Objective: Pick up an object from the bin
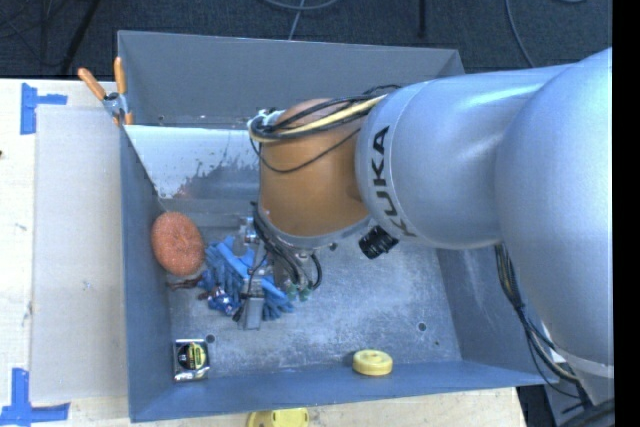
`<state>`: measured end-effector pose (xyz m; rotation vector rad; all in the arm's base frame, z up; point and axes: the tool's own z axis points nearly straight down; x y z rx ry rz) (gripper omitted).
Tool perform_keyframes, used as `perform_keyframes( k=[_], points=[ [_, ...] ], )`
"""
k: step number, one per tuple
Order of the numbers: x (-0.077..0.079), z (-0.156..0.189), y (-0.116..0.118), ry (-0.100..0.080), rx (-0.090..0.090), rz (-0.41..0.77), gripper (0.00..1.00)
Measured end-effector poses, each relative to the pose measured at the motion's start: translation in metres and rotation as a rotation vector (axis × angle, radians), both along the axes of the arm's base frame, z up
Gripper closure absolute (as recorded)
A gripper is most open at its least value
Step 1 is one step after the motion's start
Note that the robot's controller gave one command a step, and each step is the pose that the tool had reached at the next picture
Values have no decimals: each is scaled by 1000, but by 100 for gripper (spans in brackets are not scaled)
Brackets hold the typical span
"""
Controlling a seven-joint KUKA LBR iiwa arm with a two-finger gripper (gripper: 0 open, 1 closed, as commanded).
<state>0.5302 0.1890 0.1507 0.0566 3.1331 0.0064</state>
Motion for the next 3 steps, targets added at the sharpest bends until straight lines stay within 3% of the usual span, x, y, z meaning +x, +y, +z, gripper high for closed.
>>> perform_keyframes(
  k=[1, 2, 3],
  points=[
    [-22, -24, -27, 13, -5, -4, 100],
    [-21, -23, -27, 13, -5, -6, 100],
    [-12, 17, -37, 17, -6, 1, 100]
  ],
)
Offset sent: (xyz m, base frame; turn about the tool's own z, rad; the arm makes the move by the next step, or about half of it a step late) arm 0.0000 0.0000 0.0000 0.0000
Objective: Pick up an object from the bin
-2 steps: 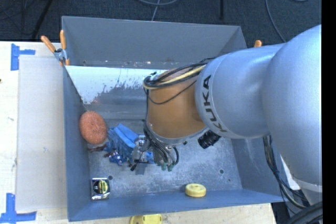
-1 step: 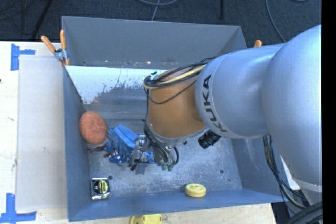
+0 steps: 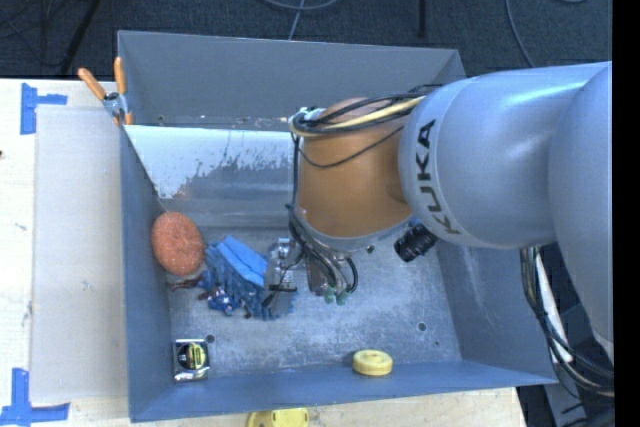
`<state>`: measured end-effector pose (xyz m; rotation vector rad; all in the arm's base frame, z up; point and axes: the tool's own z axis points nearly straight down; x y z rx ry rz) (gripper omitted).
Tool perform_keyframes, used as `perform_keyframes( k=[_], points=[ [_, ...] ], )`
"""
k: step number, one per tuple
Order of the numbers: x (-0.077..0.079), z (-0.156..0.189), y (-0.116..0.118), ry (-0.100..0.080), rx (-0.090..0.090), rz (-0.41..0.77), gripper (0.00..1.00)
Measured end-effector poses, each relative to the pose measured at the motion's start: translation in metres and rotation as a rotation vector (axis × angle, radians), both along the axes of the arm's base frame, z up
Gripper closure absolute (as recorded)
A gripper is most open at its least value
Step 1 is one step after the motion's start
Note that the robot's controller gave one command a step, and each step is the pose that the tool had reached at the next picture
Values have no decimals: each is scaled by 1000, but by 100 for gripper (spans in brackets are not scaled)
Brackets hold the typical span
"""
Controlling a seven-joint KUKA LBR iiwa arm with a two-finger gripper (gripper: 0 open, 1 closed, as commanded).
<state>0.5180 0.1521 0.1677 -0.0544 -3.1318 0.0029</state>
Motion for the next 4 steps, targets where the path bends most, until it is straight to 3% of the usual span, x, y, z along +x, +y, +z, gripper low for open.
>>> perform_keyframes(
  k=[1, 2, 3, 4],
  points=[
    [25, 30, -4, -16, 3, -6, 0],
    [24, 26, -5, -9, 2, -9, 0],
    [33, -11, 13, -17, 3, 5, 0],
    [60, -59, 23, -12, 4, -31, 0]
  ],
)
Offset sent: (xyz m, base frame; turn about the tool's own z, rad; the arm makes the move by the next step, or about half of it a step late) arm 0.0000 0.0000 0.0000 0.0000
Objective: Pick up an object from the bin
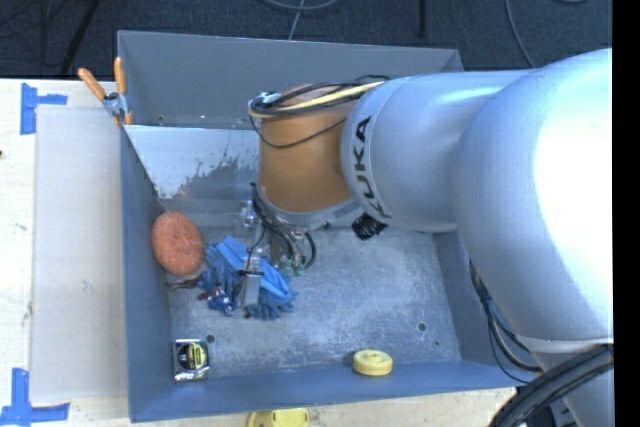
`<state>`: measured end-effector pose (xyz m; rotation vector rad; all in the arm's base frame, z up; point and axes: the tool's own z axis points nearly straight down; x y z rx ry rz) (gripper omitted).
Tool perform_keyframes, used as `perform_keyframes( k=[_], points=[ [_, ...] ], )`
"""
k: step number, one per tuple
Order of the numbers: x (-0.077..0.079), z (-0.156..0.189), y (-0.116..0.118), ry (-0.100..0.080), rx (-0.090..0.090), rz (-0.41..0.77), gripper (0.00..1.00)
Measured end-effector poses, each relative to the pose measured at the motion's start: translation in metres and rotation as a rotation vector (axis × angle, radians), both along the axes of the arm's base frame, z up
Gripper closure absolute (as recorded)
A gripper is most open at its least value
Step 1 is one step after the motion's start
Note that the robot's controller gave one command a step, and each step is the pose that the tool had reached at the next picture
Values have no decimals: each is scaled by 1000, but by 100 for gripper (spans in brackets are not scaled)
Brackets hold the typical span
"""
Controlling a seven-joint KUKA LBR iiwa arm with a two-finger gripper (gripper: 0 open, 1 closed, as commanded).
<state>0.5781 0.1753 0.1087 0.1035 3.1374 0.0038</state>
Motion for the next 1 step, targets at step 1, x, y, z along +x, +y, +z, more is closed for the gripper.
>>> perform_keyframes(
  k=[1],
  points=[
    [-50, -29, -1, 5, -3, 87, 100]
  ],
)
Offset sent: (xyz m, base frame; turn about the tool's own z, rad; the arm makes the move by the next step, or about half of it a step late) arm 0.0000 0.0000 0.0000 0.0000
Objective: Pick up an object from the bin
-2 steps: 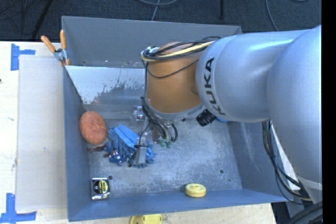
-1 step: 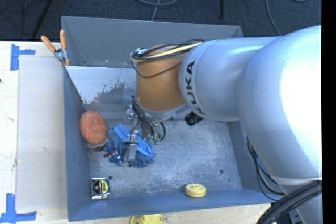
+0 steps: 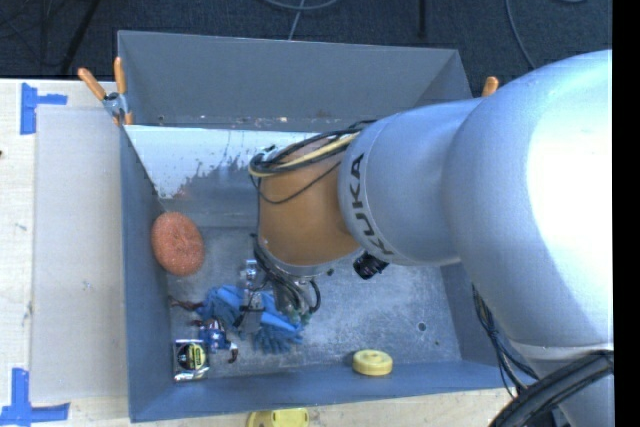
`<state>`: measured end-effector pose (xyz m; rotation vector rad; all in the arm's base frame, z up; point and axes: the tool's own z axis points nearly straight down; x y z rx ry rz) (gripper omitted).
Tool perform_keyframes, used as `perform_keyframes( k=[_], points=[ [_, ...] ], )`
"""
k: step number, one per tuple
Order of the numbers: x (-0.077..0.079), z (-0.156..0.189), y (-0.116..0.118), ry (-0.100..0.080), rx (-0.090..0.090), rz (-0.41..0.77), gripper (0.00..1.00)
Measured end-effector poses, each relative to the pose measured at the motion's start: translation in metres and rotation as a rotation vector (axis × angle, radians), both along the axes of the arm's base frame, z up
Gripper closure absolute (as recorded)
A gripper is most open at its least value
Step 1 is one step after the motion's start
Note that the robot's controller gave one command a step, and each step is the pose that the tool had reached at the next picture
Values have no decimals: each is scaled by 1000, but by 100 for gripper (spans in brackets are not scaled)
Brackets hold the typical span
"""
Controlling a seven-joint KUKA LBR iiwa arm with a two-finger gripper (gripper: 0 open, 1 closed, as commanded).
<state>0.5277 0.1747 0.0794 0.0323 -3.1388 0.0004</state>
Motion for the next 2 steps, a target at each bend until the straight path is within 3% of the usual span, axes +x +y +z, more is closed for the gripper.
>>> perform_keyframes(
  k=[1, 2],
  points=[
    [0, 0, 0, 0, 0, -1, 100],
    [15, 40, 4, 7, -2, 6, 100]
  ],
)
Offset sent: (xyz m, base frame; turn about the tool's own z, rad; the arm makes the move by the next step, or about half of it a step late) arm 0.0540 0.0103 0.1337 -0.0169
